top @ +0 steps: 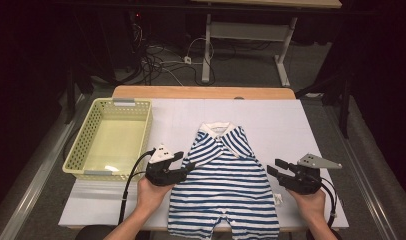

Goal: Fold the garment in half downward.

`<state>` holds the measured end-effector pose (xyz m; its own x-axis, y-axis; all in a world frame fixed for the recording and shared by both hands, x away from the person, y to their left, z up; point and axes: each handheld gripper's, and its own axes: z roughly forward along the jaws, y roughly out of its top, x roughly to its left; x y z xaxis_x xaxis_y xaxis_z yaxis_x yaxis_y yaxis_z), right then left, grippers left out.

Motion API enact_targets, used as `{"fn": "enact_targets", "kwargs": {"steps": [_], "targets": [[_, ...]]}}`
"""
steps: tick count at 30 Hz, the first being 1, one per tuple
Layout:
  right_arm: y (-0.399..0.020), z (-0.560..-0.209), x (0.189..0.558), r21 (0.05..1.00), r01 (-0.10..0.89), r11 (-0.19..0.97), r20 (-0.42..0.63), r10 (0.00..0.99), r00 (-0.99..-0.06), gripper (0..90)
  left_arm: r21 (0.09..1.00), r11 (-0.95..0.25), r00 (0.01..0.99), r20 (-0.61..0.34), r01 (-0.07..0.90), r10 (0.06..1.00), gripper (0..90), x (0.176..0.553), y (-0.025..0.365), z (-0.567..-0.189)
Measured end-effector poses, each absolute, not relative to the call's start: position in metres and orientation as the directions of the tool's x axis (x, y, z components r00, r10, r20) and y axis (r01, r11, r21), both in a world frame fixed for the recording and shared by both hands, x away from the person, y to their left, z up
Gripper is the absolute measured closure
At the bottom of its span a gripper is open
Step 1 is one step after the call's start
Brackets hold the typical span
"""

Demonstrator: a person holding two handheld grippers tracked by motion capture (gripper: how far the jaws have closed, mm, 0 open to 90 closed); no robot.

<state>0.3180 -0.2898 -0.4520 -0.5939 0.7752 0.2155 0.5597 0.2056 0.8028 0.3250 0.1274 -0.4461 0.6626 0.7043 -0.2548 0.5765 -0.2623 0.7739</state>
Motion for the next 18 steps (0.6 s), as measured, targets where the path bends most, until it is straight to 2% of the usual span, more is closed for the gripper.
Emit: {"fn": "enact_targets", "kwargs": {"steps": [18], "targets": [[-0.287,-0.446,0.344,0.777,0.570,0.266,0.171,0.783,-0.599,57.2,0.739,-0.278,0.638,-0.258,0.614,0.726,40.9,0.354,0.117,-0.440]]}}
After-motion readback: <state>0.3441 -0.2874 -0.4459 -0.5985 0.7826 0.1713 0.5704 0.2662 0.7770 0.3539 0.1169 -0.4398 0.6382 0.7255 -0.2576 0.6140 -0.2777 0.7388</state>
